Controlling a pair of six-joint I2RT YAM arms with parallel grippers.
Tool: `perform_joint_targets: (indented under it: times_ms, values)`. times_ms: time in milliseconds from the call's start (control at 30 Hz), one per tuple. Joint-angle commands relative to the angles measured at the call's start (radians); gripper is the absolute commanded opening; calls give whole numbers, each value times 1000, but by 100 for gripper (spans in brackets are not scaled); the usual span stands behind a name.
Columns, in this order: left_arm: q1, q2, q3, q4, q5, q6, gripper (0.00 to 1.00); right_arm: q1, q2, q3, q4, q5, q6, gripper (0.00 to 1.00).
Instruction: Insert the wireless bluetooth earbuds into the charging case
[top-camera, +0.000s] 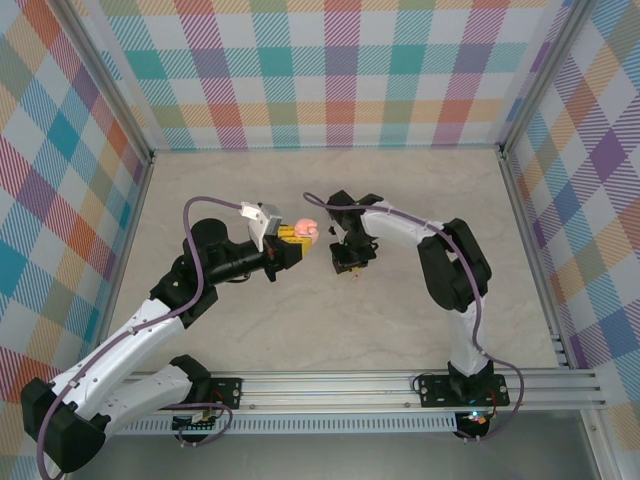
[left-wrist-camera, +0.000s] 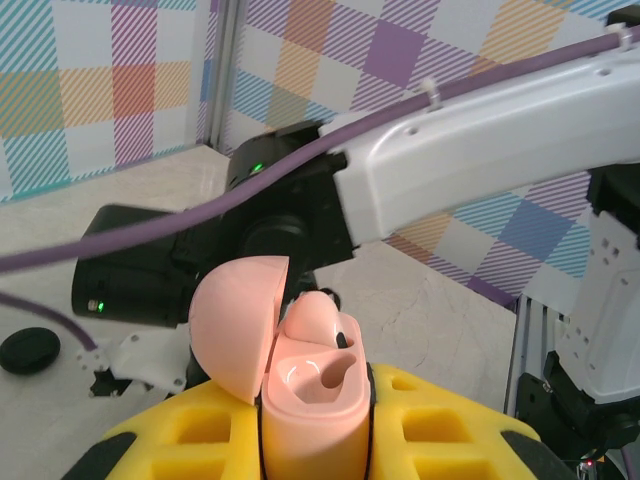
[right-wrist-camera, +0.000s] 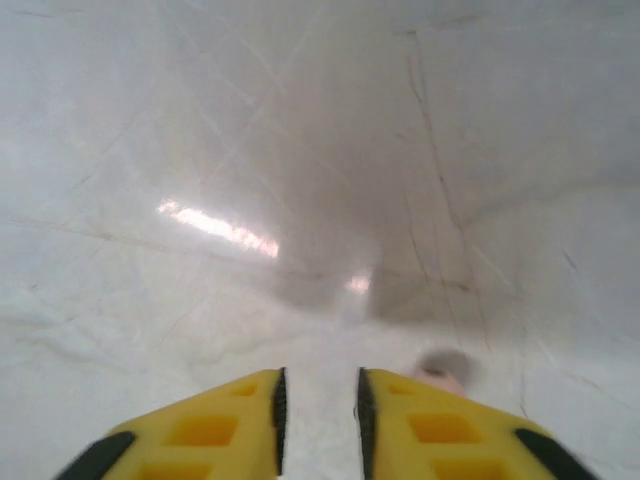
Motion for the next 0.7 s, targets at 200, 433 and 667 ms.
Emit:
perform_joint_targets:
  times_ms: [200, 433, 667]
  values:
    - [-5, 15, 16, 34, 0, 3, 9, -2, -159, -152, 98, 36, 480, 50]
    - [-5, 24, 18, 39, 8, 3, 9, -2, -136, -202, 158, 22, 629, 48]
    - [-5, 17, 15, 35, 3, 4, 9, -2, -102, -195, 142, 63, 659, 45]
